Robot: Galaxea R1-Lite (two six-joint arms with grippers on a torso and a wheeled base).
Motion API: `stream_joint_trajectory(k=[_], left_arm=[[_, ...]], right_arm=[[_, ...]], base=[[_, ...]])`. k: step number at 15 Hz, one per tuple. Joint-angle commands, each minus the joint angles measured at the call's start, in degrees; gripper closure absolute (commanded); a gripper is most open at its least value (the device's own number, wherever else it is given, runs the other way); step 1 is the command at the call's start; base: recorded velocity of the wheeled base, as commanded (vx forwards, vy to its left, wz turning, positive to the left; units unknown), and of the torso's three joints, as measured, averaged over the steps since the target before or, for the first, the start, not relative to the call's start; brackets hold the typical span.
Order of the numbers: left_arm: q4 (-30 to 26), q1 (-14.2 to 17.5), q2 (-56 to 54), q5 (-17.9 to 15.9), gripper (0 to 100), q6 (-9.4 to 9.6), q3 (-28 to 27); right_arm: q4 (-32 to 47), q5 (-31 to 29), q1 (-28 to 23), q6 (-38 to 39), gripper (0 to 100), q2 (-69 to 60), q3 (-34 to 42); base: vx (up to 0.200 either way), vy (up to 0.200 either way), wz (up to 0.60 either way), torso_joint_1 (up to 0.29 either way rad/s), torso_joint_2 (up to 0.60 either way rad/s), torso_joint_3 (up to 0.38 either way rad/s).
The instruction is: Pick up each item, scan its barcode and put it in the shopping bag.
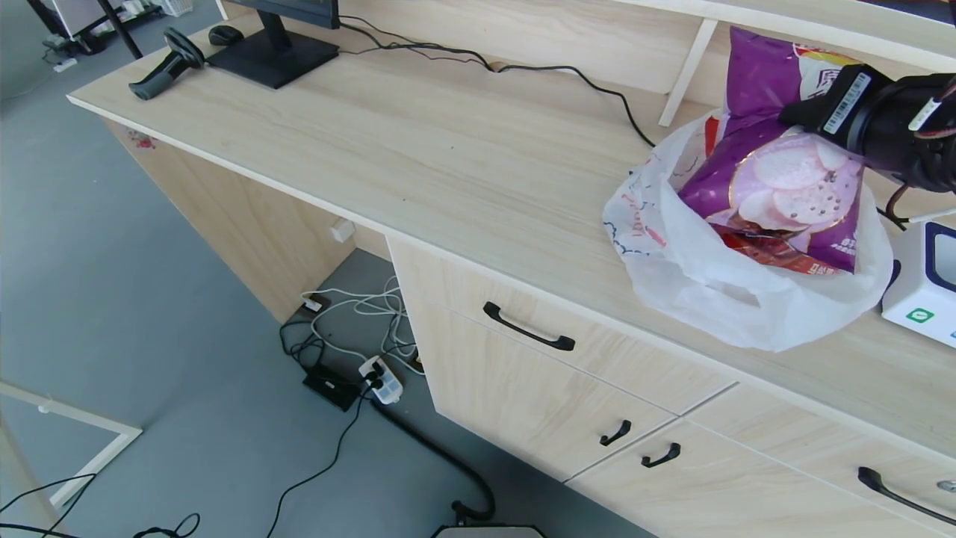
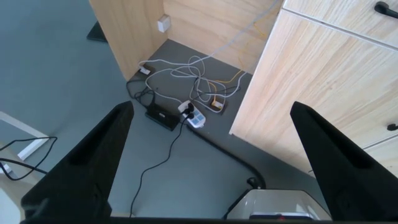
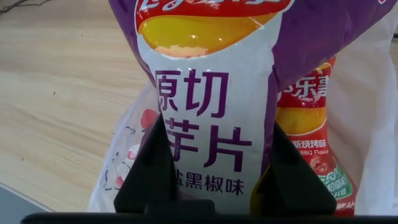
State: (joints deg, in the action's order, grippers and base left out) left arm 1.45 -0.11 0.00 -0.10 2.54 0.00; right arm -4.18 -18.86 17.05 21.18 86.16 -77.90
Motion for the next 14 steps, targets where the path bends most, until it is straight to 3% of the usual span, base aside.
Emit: stream_joint_trajectory(k=[1, 6, 11, 14], left_arm=[[0.0, -0.1, 0.1, 0.0, 0, -0.07, 0.0], [0.0, 0.0, 0.1, 0.0, 0, 0.01, 0.0], [0.1, 0.0, 0.1, 0.0, 0, 0.01, 0.0], [0.0, 0.0, 0.1, 0.0, 0, 0.01, 0.0]], right_arm=[[1.5, -1.8, 0.9, 0.1, 100, 3.2, -5.3], [12.2, -4.3, 1.1, 6.5, 100, 3.2, -6.8], [12.5, -4.8, 1.1, 8.2, 100, 5.2, -7.4], [12.4, -7.1, -2.6, 12.9, 100, 8.1, -11.6]], base=[[0.000, 0.000, 0.00, 0.000, 0.00, 0.000], [0.000, 0.000, 0.00, 0.000, 0.00, 0.000], [0.000, 0.000, 0.00, 0.000, 0.00, 0.000], [0.000, 0.000, 0.00, 0.000, 0.00, 0.000]])
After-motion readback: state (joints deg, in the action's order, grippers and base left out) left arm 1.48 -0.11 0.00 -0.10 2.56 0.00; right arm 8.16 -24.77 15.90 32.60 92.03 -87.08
